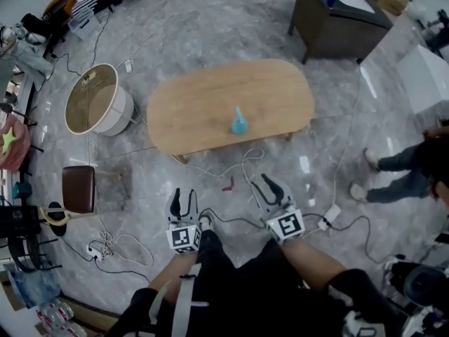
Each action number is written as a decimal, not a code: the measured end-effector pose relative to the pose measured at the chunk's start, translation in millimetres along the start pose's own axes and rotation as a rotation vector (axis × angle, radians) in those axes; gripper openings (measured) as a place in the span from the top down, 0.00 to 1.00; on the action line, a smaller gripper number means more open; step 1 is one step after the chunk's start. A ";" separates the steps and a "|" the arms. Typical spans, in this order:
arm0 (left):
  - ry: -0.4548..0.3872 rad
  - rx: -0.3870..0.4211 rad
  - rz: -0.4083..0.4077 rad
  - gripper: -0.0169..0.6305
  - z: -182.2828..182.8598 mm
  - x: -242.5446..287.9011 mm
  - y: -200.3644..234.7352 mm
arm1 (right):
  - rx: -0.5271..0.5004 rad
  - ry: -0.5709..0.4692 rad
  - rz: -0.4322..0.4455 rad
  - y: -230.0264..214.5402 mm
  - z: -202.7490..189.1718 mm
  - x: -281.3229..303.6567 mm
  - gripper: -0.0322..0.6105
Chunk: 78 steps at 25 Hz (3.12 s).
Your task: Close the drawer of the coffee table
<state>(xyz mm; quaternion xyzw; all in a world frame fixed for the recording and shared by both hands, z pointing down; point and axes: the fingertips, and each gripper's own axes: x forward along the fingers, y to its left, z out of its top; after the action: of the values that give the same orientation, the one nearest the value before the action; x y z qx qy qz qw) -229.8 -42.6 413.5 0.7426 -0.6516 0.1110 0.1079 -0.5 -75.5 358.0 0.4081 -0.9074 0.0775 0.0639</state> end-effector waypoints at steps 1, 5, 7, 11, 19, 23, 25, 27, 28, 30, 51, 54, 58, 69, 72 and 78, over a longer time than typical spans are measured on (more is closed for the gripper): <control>-0.006 -0.002 0.008 0.68 10.0 -5.7 3.4 | -0.003 0.002 -0.006 0.0 8.6 -4.7 0.76; -0.047 -0.005 0.029 0.69 56.9 -19.0 21.8 | -0.037 -0.008 -0.015 2.2 43.6 -11.1 0.76; -0.061 0.014 0.003 0.69 78.8 -26.9 18.2 | -0.040 -0.029 -0.015 4.3 63.2 -16.9 0.76; -0.089 0.034 -0.072 0.69 129.8 -42.1 7.7 | -0.037 -0.061 -0.019 14.5 110.7 -27.7 0.76; -0.159 -0.015 -0.157 0.69 194.0 -30.3 -28.2 | 0.003 -0.133 -0.159 -31.9 157.6 -66.8 0.76; -0.160 -0.051 -0.216 0.72 212.1 -32.8 -40.4 | 0.030 -0.180 -0.203 -41.2 176.2 -101.2 0.76; -0.160 -0.037 -0.269 0.77 222.8 -34.9 -51.0 | 0.034 -0.197 -0.203 -42.4 188.9 -116.5 0.76; -0.169 -0.043 -0.317 0.79 236.1 -39.0 -60.6 | 0.027 -0.209 -0.209 -43.1 199.6 -131.7 0.76; -0.179 -0.048 -0.337 0.79 243.8 -41.1 -64.7 | 0.016 -0.218 -0.215 -43.8 204.3 -138.8 0.76; -0.196 -0.054 -0.377 0.79 259.1 -43.9 -73.7 | 0.003 -0.247 -0.231 -47.1 214.8 -151.3 0.76; -0.155 -0.023 -0.700 0.96 322.9 -66.6 -143.0 | -0.037 -0.255 -0.063 -7.6 276.0 -150.4 0.93; -0.139 -0.017 -0.737 0.96 320.9 -68.1 -151.9 | -0.041 -0.245 -0.051 -6.9 274.9 -150.2 0.93; -0.133 -0.019 -0.756 0.96 314.1 -71.2 -154.7 | -0.047 -0.242 -0.073 -5.0 271.9 -148.7 0.94; -0.124 -0.016 -0.730 0.96 315.5 -67.6 -156.0 | -0.101 -0.197 -0.096 -9.1 266.8 -142.9 0.94; -0.127 -0.010 -0.732 0.96 317.6 -71.8 -152.3 | -0.092 -0.198 -0.107 -5.6 269.3 -143.0 0.94; -0.133 -0.021 -0.731 0.96 328.4 -72.4 -152.2 | -0.107 -0.217 -0.118 -17.1 286.4 -138.7 0.94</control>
<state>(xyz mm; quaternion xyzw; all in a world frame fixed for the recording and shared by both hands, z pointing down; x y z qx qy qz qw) -80.1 -55.0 76.3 0.9306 -0.3502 0.0097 0.1055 88.6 -40.6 54.0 0.4629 -0.8862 -0.0193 -0.0088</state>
